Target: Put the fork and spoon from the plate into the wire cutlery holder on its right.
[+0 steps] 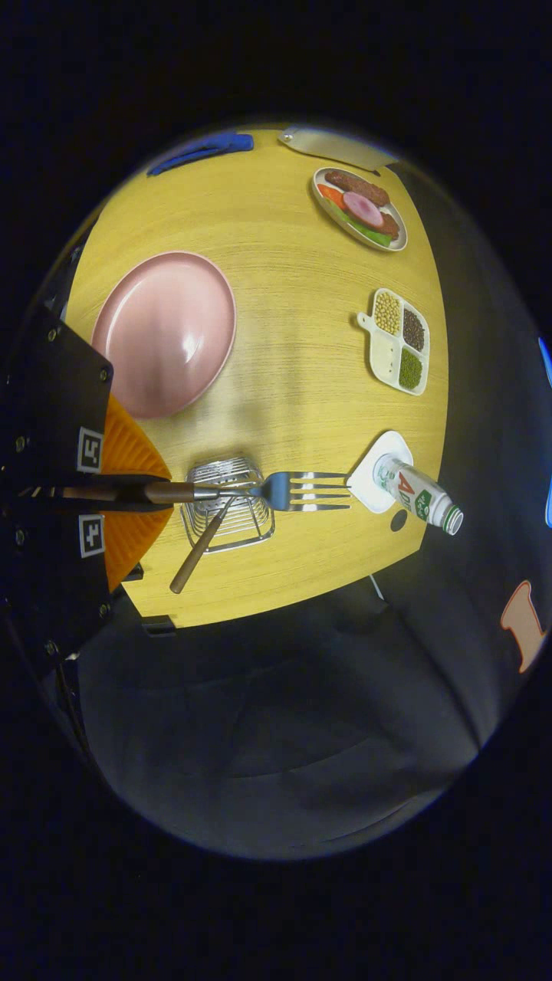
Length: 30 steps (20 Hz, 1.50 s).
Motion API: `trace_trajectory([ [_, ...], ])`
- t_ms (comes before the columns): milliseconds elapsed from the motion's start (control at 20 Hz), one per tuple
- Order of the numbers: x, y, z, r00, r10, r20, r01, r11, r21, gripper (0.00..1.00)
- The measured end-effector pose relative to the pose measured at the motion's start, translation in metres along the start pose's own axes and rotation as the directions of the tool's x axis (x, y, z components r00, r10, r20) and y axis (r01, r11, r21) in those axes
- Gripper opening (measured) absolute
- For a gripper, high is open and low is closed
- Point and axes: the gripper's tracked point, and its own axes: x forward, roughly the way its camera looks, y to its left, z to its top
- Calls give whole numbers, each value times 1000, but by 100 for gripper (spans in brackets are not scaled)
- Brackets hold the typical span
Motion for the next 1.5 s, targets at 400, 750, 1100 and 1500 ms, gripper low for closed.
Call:
trace_trajectory([
  [400,24,-29,-20,997,8,-82,-8,1000,-3,6],
  [750,45,-35,-45,977,65,-201,-70,997,-14,6],
  [1100,57,-40,-63,951,119,-287,-131,991,-24,6],
  [1500,70,-17,-64,866,242,-437,-259,966,23,6],
])
